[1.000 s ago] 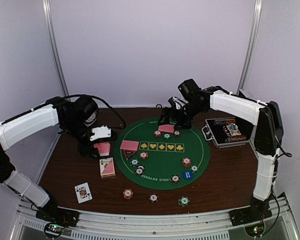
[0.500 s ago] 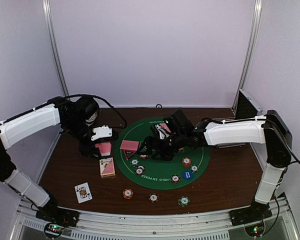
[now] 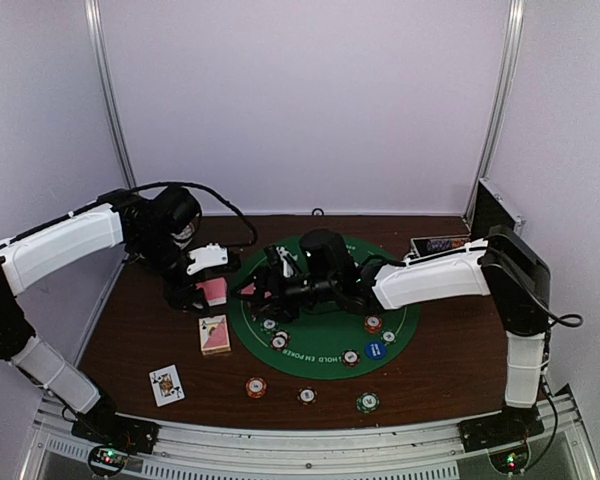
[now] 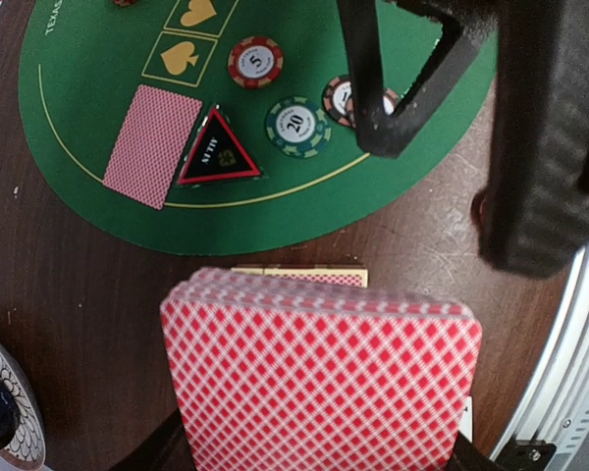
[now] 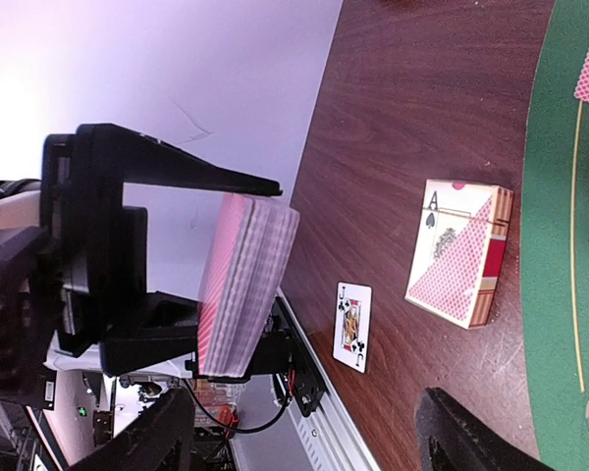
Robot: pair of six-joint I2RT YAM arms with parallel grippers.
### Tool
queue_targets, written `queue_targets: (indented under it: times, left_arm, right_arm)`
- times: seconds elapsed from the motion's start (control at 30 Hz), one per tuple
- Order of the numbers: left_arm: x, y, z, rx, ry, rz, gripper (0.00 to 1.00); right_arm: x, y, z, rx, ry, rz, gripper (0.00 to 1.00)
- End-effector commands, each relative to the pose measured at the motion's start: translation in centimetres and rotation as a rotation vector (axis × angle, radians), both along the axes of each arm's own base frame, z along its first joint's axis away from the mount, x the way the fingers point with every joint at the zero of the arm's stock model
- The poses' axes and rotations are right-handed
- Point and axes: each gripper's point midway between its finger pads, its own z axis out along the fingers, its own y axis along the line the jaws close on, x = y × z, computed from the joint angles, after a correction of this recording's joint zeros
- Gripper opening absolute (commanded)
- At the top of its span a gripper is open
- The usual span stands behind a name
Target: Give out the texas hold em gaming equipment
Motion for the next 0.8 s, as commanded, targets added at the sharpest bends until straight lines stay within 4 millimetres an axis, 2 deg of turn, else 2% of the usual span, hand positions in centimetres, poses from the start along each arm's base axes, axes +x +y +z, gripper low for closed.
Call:
queue_targets:
  times: [0.0, 0.47, 0.77]
  left_arm:
    - [0.4, -1.0, 2.1, -0.067, -0.038, 0.007, 0.31]
    - [0.3, -0.8, 1.2, -0.038, -0.033, 0.000, 0.31]
    - [0.0, -1.0, 1.0, -0.031, -0.032, -0.014, 0.31]
  right_arm:
    - [-0.1, 2.2, 2.5, 0.120, -0.002, 0.022, 0.80]
    - [-0.1, 3.9, 2.0, 0.187, 0.042, 0.029, 0.78]
    - [0.8, 5.2, 1.0, 0.194, 0.058, 0.022, 0.76]
